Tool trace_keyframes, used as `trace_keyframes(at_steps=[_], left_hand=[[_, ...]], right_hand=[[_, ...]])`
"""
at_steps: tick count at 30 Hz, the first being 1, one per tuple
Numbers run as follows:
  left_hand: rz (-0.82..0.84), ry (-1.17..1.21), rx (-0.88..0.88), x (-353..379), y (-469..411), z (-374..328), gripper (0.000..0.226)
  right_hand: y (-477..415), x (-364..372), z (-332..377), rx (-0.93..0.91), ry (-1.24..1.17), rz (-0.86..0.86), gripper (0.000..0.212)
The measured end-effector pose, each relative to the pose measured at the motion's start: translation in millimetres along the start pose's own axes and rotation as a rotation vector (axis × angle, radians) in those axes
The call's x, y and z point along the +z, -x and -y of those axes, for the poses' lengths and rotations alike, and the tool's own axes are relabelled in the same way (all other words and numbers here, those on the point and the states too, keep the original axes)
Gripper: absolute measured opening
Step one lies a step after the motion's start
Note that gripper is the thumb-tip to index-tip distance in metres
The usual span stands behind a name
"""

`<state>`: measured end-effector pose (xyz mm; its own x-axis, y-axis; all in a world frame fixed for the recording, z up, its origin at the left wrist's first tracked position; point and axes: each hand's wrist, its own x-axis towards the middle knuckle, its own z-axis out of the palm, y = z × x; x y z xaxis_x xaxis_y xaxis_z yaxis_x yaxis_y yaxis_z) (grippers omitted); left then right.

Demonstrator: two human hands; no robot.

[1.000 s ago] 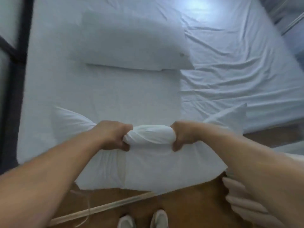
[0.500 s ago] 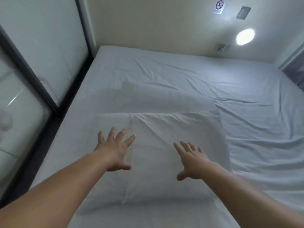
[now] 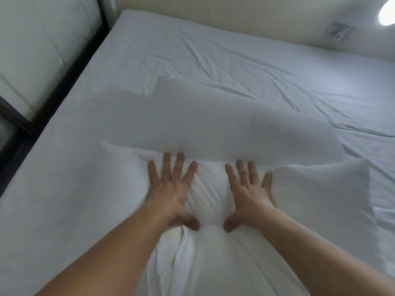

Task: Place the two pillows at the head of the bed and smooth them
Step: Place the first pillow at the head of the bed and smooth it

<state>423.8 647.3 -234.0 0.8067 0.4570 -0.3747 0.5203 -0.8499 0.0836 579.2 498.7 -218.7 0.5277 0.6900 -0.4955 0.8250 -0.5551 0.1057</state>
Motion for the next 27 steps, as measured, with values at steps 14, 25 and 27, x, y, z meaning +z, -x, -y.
trace_keyframes(at_steps=[14, 25, 27], left_hand=[[-0.196, 0.116, 0.021, -31.7, -55.7, 28.9, 0.11], [-0.12, 0.002, -0.082, -15.9, -40.6, -2.2, 0.083], [-0.143, -0.018, -0.088, -21.1, -33.6, -8.6, 0.076]], right_hand=[[-70.5, -48.6, -13.9, 0.146, -0.404, -0.57, 0.075], [-134.1, -56.2, -30.5, 0.124, -0.243, -0.374, 0.078], [-124.5, -65.6, -32.0, 0.106, -0.253, -0.374, 0.061]])
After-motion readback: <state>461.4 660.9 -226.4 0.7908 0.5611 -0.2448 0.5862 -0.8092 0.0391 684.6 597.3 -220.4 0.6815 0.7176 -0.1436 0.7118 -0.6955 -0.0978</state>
